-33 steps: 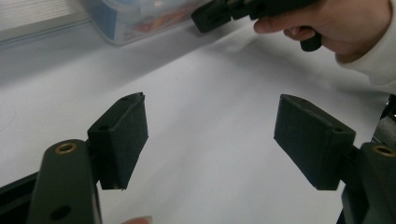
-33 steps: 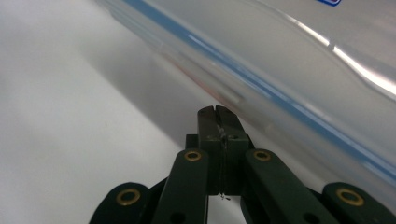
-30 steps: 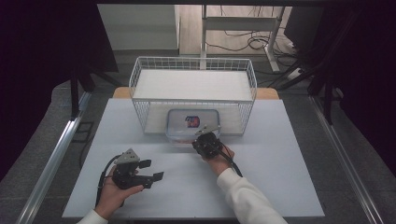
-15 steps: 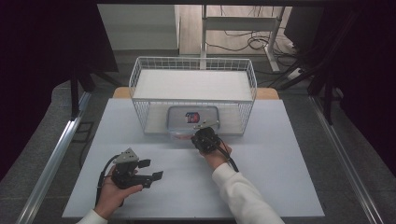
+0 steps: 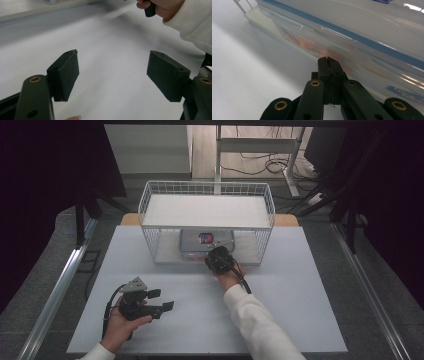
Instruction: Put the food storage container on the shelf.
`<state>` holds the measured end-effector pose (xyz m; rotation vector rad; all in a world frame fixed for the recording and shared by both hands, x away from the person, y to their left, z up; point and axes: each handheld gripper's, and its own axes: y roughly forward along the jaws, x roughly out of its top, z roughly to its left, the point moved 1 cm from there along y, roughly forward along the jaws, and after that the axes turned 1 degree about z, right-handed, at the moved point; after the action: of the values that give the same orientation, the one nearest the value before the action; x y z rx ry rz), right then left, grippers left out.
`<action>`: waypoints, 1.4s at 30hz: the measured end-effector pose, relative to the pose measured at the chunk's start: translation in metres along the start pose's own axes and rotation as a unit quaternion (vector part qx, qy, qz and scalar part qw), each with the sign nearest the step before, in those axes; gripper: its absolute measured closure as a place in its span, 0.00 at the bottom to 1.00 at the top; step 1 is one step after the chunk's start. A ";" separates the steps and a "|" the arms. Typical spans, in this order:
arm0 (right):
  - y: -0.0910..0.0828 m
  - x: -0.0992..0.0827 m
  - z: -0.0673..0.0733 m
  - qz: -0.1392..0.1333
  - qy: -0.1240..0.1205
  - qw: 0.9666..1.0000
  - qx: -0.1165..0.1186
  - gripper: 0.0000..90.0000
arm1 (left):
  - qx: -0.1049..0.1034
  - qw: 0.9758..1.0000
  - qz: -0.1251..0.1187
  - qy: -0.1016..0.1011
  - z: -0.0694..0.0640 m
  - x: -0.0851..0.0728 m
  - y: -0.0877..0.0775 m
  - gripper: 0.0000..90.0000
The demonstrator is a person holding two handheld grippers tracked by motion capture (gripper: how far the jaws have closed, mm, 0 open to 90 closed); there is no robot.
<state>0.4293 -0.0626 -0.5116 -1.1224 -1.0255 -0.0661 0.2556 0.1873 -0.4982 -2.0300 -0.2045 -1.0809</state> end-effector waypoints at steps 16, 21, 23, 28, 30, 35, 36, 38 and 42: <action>-0.047 -0.013 0.008 -0.004 -0.058 0.998 0.019 0.99 | 0.008 1.000 -0.002 0.014 -0.006 0.000 -0.001 0.28; -0.100 -0.039 0.006 -0.011 -0.074 0.996 0.041 0.99 | 0.012 1.000 -0.003 0.012 -0.006 -0.002 -0.004 0.28; -0.124 -0.055 0.002 -0.016 -0.073 0.996 0.045 0.99 | 0.015 1.000 -0.002 0.012 -0.007 -0.003 -0.004 0.28; -0.165 -0.094 -0.013 -0.034 -0.065 0.995 0.061 0.98 | 0.032 0.999 0.004 0.019 -0.008 -0.004 -0.003 0.28; -0.179 -0.112 -0.019 -0.044 -0.057 0.994 0.082 0.98 | 0.041 0.999 0.008 0.024 -0.010 -0.005 -0.003 0.28; -0.196 -0.134 -0.026 -0.037 -0.043 0.996 0.074 0.97 | 0.050 0.998 0.006 0.032 -0.010 -0.006 -0.006 0.28; -0.198 -0.137 -0.028 -0.035 -0.041 0.996 0.066 0.95 | 0.049 0.998 0.005 0.032 -0.010 -0.006 -0.007 0.28; -0.199 -0.139 -0.031 -0.036 -0.036 0.997 0.057 0.86 | 0.049 0.998 0.003 0.031 -0.009 -0.007 -0.008 0.28; -0.197 -0.138 -0.032 -0.042 -0.015 0.999 0.031 0.48 | 0.048 0.998 0.003 0.032 -0.008 -0.008 -0.008 0.28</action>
<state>0.2701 -0.2414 -0.4706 -1.0272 -1.0943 -0.0844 0.2421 0.1889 -0.4965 -1.9058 -0.2134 -1.1108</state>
